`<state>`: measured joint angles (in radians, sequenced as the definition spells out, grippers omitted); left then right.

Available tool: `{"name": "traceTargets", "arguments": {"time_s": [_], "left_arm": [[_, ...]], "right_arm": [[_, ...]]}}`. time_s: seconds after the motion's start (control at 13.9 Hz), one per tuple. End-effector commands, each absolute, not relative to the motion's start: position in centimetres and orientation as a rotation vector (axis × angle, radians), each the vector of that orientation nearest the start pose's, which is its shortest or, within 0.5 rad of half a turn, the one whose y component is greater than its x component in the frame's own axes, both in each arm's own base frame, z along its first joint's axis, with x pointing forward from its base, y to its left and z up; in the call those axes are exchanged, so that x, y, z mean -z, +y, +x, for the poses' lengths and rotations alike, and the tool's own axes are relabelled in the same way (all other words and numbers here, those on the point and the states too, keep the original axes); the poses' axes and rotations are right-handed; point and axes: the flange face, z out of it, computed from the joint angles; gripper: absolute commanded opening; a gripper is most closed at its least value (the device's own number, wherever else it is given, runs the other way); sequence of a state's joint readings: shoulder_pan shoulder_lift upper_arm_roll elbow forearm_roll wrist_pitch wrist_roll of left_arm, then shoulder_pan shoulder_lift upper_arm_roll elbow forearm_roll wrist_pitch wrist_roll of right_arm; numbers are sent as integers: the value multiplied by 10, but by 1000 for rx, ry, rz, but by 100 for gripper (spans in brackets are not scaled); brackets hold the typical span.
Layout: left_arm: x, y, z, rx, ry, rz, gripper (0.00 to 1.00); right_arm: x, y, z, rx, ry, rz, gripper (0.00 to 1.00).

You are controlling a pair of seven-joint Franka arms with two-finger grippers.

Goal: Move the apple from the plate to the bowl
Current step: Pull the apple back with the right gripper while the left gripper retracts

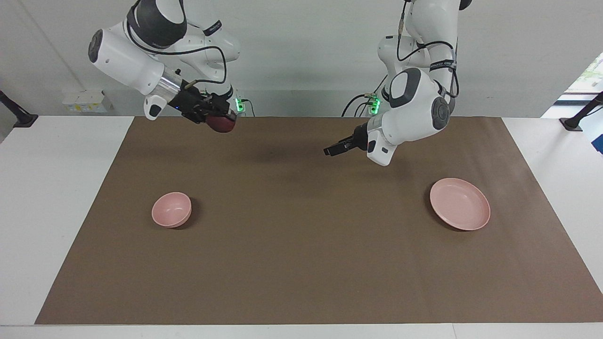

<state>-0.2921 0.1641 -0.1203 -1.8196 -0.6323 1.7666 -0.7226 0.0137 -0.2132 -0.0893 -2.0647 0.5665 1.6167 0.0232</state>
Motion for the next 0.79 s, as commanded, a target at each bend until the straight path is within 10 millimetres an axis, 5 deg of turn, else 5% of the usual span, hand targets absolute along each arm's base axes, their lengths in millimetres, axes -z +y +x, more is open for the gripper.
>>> {"name": "traceTargets", "arguments": {"time_s": [0.0,0.29,0.43,0.58,0.72], "left_arm": [[-471,-268,517,-748,-671,-3285,100],[-508,-259,512,-620,-642,-3322,100],[-518,-255,518,-554,-568,-3375,100],[-532,-245,528,-482,-452,-3436,100],[-535,-225,538,-447,-446,-3456,100]], "right_arm": [[-538,-31,460,-293,186,-2593,0],[-534,-86,448,-302,187,-2694,0],[-527,-84,448,-354,157,-2860,0],[-522,-63,464,-292,113,-2997,0],[-499,-59,484,-285,109,-3043,0]]}}
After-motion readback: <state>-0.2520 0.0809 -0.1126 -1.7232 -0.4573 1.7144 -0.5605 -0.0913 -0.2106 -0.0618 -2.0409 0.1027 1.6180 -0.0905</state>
